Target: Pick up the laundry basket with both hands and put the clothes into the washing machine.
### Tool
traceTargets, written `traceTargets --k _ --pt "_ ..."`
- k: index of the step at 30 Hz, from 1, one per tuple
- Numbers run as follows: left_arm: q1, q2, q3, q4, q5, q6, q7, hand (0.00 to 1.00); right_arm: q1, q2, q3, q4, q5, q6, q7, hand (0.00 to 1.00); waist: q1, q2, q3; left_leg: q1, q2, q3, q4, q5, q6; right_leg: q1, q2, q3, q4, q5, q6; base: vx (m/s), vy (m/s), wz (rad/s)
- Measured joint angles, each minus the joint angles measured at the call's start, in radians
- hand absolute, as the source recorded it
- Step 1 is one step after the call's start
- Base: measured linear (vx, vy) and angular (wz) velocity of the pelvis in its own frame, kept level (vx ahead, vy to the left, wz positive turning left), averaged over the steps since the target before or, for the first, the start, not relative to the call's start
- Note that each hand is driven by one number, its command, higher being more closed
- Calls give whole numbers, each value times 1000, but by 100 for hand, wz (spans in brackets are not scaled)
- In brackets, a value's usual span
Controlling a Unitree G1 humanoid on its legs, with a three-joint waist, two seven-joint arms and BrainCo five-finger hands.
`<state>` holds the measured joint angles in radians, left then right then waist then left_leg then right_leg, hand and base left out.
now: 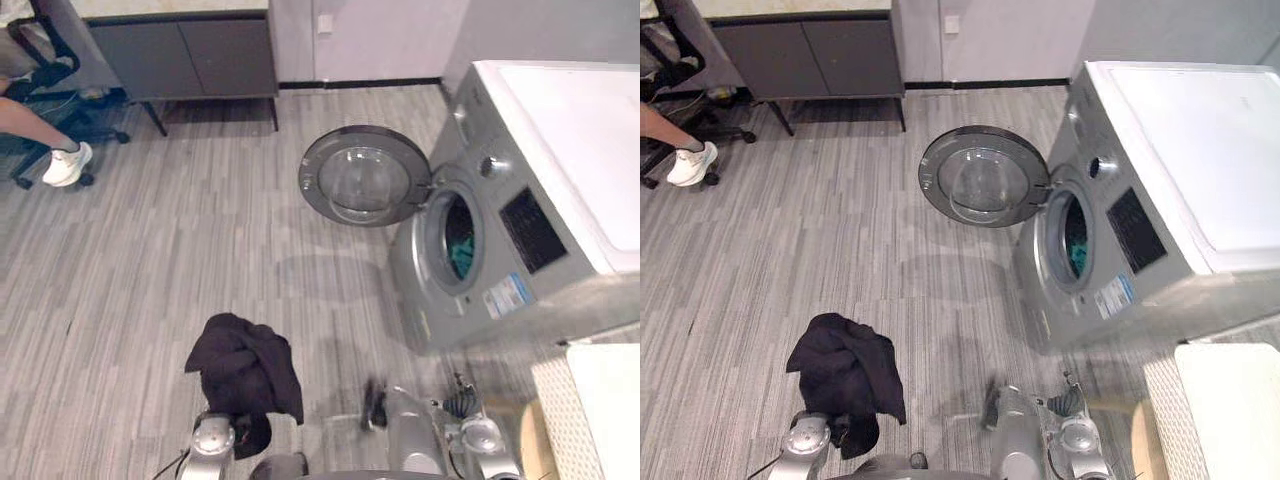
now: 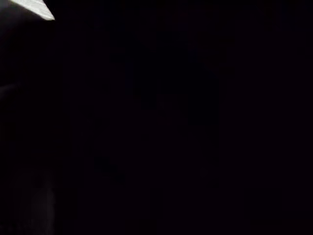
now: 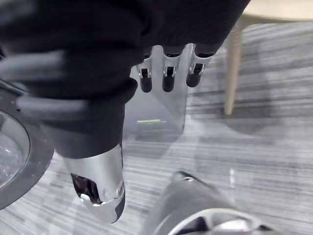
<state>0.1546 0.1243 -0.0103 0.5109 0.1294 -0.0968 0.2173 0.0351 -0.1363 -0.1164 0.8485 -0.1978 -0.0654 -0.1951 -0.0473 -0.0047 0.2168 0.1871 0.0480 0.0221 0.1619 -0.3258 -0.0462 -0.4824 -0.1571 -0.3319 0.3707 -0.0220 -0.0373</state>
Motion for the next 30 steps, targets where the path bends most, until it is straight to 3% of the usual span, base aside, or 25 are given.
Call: traceTargets --k 1,2,3,4,5,6,8,9,10,12,15,16,17,18,19,20,22,24,25,26,27,28,30 --pt "-2 -5 -13 6 0 0 0 100 9 -4 0 0 0 1 1 0 -9 8 -5 4 4 -16 47 -7 -11 -1 -3 1 52 49 -36 485 -185 71" --pt "-4 -7 -26 10 1 0 0 100 6 -8 0 0 0 0 2 0 -11 19 -3 -9 18 -16 103 -5 -14 0 0 -8 85 24 -42 622 -262 41" --pt "-3 -13 -35 11 2 -1 -1 100 -14 -8 1 -14 0 0 5 0 -9 47 1 -101 70 6 332 38 -80 38 35 -24 89 -30 -54 756 -309 -9" --pt "5 -26 -31 12 2 -1 -7 100 -22 -8 4 -31 0 -2 6 0 6 72 11 -184 123 19 552 141 -90 101 87 -21 53 -45 -81 760 -300 -35" --pt "14 -34 -25 11 1 0 -15 100 -24 -8 14 -41 0 -3 5 0 15 80 13 -222 156 20 668 192 -93 143 119 -16 25 -51 -92 639 -215 -85" --pt "28 -40 -24 12 1 1 -24 100 -31 4 24 -54 1 -6 4 0 30 80 15 -291 207 50 891 179 -76 239 183 14 -31 -63 -110 605 -166 -109" --pt "27 -50 -29 12 1 0 -36 100 -33 22 28 -77 1 -9 2 0 58 54 23 -351 219 102 992 155 -39 345 210 83 -92 -67 -116 559 -116 -111" --pt "17 -60 -31 6 0 -5 -43 100 -37 31 28 -85 2 -14 2 0 63 32 27 -396 206 141 952 141 -17 398 211 130 -134 -67 -116 497 -51 -97" --pt "12 -68 -32 4 0 -14 -44 100 -41 30 28 -85 1 -15 2 0 62 28 30 -433 190 143 873 126 5 435 213 163 -165 -67 -116 478 -28 -95" --pt "12 -83 -29 5 0 -18 -43 100 -50 46 23 -80 1 -10 1 0 66 29 37 -465 156 114 656 92 -9 477 217 229 -187 -68 -109 410 67 -107" --pt "0 -95 -30 13 2 -18 -43 100 -62 61 15 -77 -5 -7 -3 0 72 33 44 -462 70 -89 305 106 -31 515 216 339 -185 -105 -45 355 188 -121" --pt "-8 -101 -30 27 2 -20 -43 100 -58 61 15 -76 -9 -7 -5 0 72 44 43 -455 54 -177 203 145 -66 516 222 383 -177 -118 -23 355 304 -134" --pt "-15 -107 -32 45 2 -20 -43 100 -56 58 16 -76 -12 -7 -7 0 74 59 38 -447 55 -217 158 187 -75 515 230 407 -168 -130 -3 334 375 -143" --pt "-19 -119 -42 72 2 -20 -42 100 -47 46 16 -77 -13 -7 -8 0 76 99 31 -431 78 -243 137 289 -72 512 258 447 -140 -158 27 219 304 -123" --pt "-18 -124 -50 82 3 -19 -42 100 -43 40 17 -74 -15 -6 -7 0 76 115 29 -423 93 -245 140 283 -90 511 267 459 -123 -179 36 196 383 -129" --pt "-41 -107 -71 114 7 -12 -43 100 -31 64 18 -74 -19 -1 -15 0 75 68 26 -409 67 -168 160 254 -63 477 218 494 -48 -224 72 107 288 -97" --pt "-44 -88 -71 118 13 -10 -42 100 6 98 38 -77 -19 -2 -17 0 81 19 5 -371 30 -48 145 221 -32 438 159 566 -6 -254 97 100 298 -130" --pt "-43 -82 -69 122 21 -9 -42 100 18 104 53 -77 -19 -2 -17 0 83 15 2 -354 25 34 148 200 -10 413 141 614 -7 -246 114 39 258 -136" --pt "-46 -79 -65 123 22 -9 -42 100 8 107 61 -75 -19 -2 -17 0 83 17 2 -352 32 85 147 194 2 385 130 605 -7 -230 133 -44 269 -183" --pt "-49 -67 -57 121 21 -7 -41 100 -25 106 87 -36 -18 -2 -17 0 81 22 3 -350 61 186 139 188 22 335 97 481 -22 -181 123 -50 192 -185" --pt "-52 -57 -57 119 21 -5 -41 100 -44 105 102 -14 -19 -1 -18 0 81 21 4 -340 71 229 130 189 26 323 59 358 -24 -174 107 -51 167 -199" --pt "-61 -44 -60 118 21 -4 -41 100 -56 102 116 10 -19 1 -18 0 79 20 3 -321 80 285 118 186 32 321 -16 101 -15 -166 78 -12 66 -125" --pt "-78 -28 -52 117 20 -4 -40 100 -62 96 118 22 -19 0 -18 0 63 24 4 -310 97 343 116 182 36 341 -89 -114 7 -158 56 -2 45 -111"
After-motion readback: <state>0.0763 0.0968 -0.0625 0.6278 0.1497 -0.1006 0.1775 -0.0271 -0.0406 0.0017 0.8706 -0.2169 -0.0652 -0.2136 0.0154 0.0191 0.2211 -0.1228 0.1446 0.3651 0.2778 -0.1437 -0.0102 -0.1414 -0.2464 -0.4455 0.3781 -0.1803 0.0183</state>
